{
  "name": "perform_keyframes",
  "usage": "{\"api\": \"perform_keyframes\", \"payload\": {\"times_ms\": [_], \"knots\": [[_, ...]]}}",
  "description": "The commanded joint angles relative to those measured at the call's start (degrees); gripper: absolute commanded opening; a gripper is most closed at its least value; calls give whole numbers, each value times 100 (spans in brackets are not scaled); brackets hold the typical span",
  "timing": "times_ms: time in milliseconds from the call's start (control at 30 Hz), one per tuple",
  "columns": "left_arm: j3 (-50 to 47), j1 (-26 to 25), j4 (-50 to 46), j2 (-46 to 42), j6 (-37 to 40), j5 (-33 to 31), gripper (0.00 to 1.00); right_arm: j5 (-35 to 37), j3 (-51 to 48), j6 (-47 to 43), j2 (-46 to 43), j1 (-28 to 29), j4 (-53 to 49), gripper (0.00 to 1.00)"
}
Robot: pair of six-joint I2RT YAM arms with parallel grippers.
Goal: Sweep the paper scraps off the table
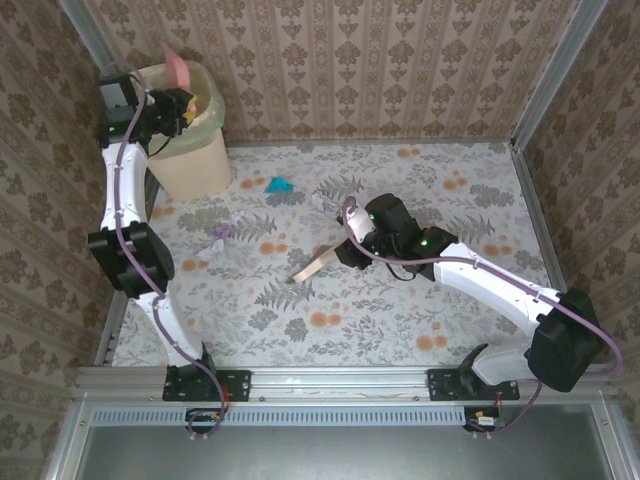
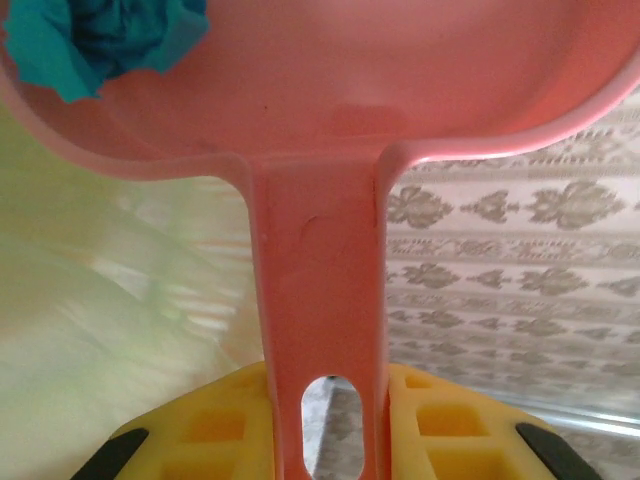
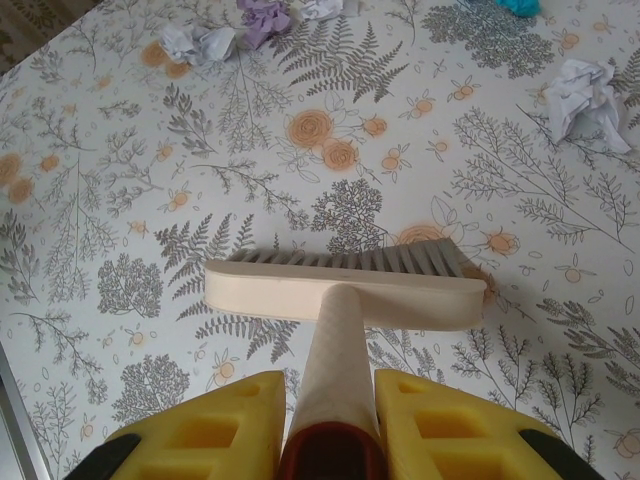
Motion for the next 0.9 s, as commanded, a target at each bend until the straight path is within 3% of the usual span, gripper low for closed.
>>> {"api": "perform_keyframes", "payload": {"times_ms": [0,433,867], "knots": [[-224,63,1760,-330,-1235,347,0,-163,184,-49,87,37,-80,0],[-485,149,2301,-550,-1896,368,0,-68,226,13,115,81,44,0],[-1585,-148,1903,-2021,-1035,662,0,44,36,550,-639,116,1216,0]]}}
